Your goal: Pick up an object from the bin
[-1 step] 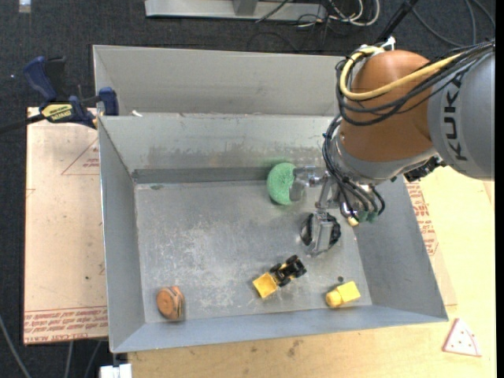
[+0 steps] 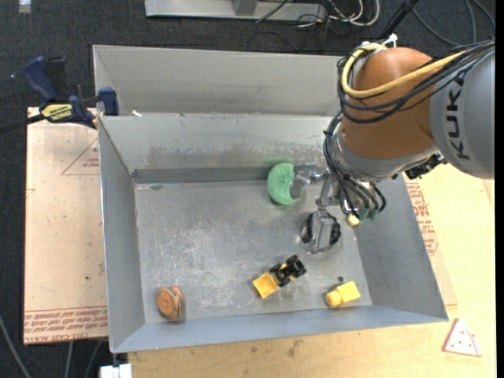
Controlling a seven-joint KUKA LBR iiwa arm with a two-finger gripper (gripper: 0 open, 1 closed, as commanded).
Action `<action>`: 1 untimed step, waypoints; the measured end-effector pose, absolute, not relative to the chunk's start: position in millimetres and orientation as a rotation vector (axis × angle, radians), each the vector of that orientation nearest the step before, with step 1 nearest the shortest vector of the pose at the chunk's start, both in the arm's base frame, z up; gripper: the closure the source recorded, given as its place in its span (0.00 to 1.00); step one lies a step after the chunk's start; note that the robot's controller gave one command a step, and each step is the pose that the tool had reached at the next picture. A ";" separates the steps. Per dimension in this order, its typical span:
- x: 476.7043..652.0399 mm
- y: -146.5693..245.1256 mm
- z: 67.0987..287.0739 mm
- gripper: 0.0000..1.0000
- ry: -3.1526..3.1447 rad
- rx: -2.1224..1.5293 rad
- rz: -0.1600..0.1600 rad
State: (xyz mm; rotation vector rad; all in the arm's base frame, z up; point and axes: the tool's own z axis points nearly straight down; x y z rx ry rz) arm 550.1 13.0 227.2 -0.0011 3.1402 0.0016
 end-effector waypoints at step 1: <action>526.9 19.3 172.2 0.00 3.134 -0.151 0.001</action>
Offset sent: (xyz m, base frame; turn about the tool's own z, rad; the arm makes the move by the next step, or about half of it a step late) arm -0.0631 0.0186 -0.0715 -0.2404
